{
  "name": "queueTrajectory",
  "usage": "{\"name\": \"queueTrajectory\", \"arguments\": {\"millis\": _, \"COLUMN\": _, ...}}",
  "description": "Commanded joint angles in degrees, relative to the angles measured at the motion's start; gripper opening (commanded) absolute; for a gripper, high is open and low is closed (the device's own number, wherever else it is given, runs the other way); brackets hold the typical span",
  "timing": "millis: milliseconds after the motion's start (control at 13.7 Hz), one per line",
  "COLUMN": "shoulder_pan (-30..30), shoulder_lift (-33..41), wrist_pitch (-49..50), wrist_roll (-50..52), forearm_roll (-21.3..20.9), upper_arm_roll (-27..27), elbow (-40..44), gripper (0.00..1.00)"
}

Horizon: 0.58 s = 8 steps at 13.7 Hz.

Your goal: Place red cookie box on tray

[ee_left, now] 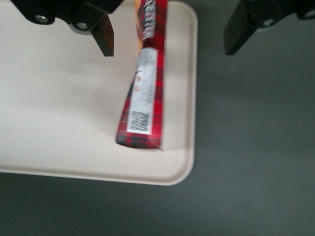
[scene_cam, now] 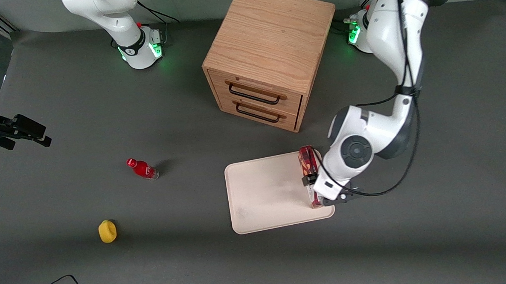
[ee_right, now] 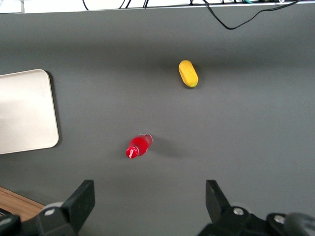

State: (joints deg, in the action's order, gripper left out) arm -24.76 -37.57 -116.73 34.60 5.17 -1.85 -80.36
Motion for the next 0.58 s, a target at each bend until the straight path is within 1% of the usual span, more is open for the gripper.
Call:
{"name": "queueTrajectory", "arguments": {"millis": 0, "shoulder_pan": 3.65, "shoulder_lift": 6.79, "wrist_pitch": 7.89, "wrist_roll": -3.9, "forearm_roll": -0.61, "upper_arm_roll": 0.18, "elbow": -0.86, "gripper": 1.0}}
{"name": "queueTrajectory", "arguments": {"millis": 146, "shoulder_pan": 6.81, "shoulder_lift": 10.74, "wrist_pitch": 12.82, "wrist_roll": -9.17, "forearm_roll": -0.6, "upper_arm_roll": 0.1, "elbow": -1.2, "gripper": 1.0}}
{"name": "queueTrajectory", "arguments": {"millis": 365, "shoulder_pan": 11.65, "shoulder_lift": 16.11, "wrist_pitch": 16.78, "wrist_roll": -15.95, "forearm_roll": -0.87, "upper_arm_roll": -0.08, "elbow": -2.08, "gripper": 1.0}}
{"name": "queueTrajectory", "arguments": {"millis": 510, "shoulder_pan": 14.55, "shoulder_lift": 18.66, "wrist_pitch": 19.77, "wrist_roll": -21.48, "forearm_roll": -2.0, "upper_arm_roll": -0.08, "elbow": -2.78, "gripper": 1.0}}
